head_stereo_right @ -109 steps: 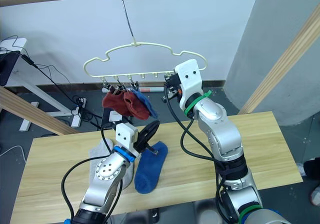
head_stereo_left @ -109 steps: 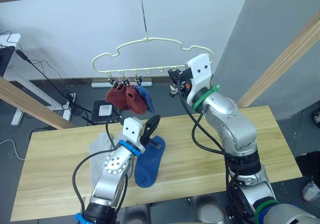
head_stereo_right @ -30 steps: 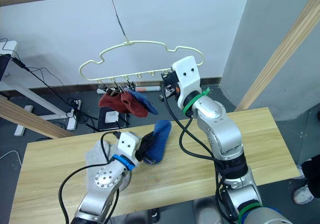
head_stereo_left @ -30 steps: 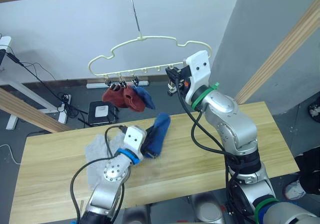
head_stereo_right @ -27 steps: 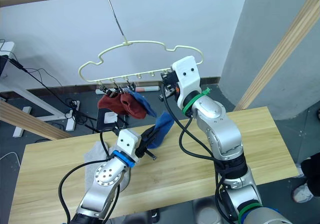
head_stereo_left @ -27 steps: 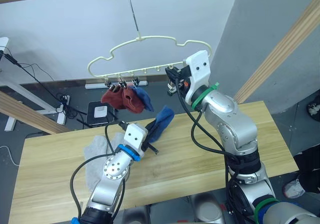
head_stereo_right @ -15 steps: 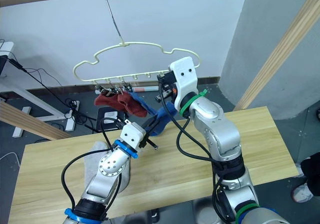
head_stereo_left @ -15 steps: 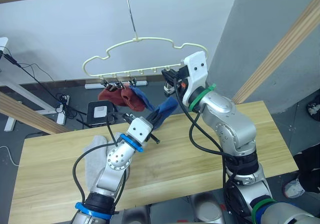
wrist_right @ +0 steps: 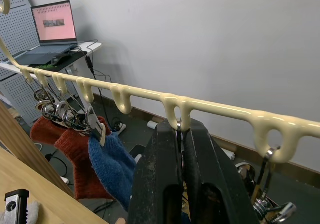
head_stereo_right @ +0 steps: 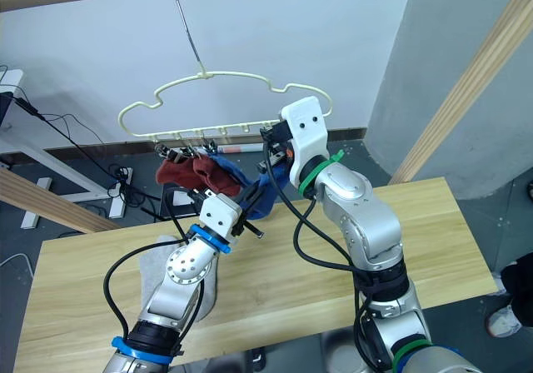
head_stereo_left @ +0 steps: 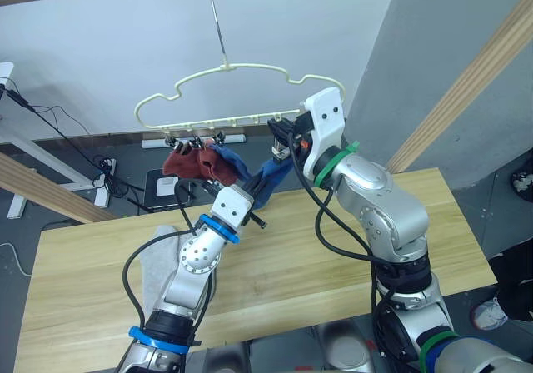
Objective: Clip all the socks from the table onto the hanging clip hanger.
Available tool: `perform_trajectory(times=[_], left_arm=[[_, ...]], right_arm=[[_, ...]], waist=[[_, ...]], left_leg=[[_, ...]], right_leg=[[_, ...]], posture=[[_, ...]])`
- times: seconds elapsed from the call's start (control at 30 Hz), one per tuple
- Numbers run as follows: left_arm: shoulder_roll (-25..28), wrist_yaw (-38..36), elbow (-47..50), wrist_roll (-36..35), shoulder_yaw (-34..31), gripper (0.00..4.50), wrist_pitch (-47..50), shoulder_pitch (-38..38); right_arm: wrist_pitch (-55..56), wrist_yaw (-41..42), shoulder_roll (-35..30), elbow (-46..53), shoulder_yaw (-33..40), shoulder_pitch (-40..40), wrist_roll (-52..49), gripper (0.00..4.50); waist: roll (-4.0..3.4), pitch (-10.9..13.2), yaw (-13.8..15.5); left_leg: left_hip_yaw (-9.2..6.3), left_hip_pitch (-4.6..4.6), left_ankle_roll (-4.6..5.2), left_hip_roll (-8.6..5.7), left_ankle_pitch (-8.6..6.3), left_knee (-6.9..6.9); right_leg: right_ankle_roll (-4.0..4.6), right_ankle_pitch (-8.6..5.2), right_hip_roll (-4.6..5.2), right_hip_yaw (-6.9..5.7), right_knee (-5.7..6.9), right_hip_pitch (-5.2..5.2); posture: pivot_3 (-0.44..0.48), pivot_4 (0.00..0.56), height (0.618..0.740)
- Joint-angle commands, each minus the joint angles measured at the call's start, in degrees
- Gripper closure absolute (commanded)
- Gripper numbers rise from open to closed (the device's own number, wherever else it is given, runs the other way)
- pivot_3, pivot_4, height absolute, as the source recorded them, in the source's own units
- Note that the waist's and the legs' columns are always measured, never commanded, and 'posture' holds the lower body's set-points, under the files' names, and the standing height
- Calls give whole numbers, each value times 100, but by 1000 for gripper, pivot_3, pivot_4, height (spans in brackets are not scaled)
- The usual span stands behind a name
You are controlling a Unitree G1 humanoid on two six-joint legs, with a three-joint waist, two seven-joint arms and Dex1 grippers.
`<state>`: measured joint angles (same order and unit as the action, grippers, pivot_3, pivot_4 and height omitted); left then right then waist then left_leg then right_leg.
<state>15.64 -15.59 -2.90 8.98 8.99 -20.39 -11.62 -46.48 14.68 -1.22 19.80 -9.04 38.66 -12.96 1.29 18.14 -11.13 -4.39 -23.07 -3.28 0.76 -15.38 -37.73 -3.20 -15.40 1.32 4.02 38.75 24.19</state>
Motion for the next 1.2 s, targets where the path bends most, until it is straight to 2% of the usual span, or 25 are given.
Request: perform_trajectory(times=[0.03,0.53,0.63,0.77,1.0,1.03,1.1,1.2], left_arm=[[-36,60,161,37,1,4472,-164,-42],[-60,106,175,30,-99,4472,-220,-112],[-61,108,148,21,-109,4500,-226,-135],[-91,125,141,-16,-135,4500,-166,-154],[-169,53,176,-96,-85,4500,-55,-185],[-182,29,187,-131,-89,4067,43,-167],[-195,-142,205,-306,-55,3703,190,-118],[-171,-270,307,-357,-29,2766,283,-38]], right_arm=[[58,-14,50,248,-23,-57,-86,4500],[380,6,-195,247,-262,-180,128,4500],[401,27,-190,254,-244,-191,73,3715],[223,99,-271,328,-217,-191,-11,2236],[-401,651,-788,994,-224,-424,-561,2236],[-455,685,-845,1071,-220,-450,-617,2214],[-536,731,-945,1199,-204,-485,-693,2214],[-676,840,-1140,1422,-141,-538,-862,2214]], waist=[[0,0,0],[0,0,2],[0,0,1],[0,0,2],[0,0,4],[0,0,3],[0,0,1],[0,0,1]], left_leg=[[0,0,0,0,0,0],[0,0,0,-2,0,0],[0,0,0,-3,0,-1],[-1,0,0,-3,0,-1],[-2,-3,0,-3,0,-1],[-1,-3,0,-4,0,-1],[-1,-2,0,-6,0,-2],[2,-2,0,-5,0,-5]], right_leg=[[0,0,0,0,0,0],[0,0,0,-1,0,-1],[-1,0,0,-2,0,-2],[0,0,0,-2,0,-2],[-1,0,0,-4,-3,-2],[-1,0,0,-4,-3,-2],[-1,-1,-1,-3,0,-2],[-1,-1,-6,-5,1,-2]], posture=[[-250,318,737],[-246,316,737],[-246,316,737],[-246,316,737],[-248,313,737],[-250,313,737],[-251,313,737],[-253,313,737]])
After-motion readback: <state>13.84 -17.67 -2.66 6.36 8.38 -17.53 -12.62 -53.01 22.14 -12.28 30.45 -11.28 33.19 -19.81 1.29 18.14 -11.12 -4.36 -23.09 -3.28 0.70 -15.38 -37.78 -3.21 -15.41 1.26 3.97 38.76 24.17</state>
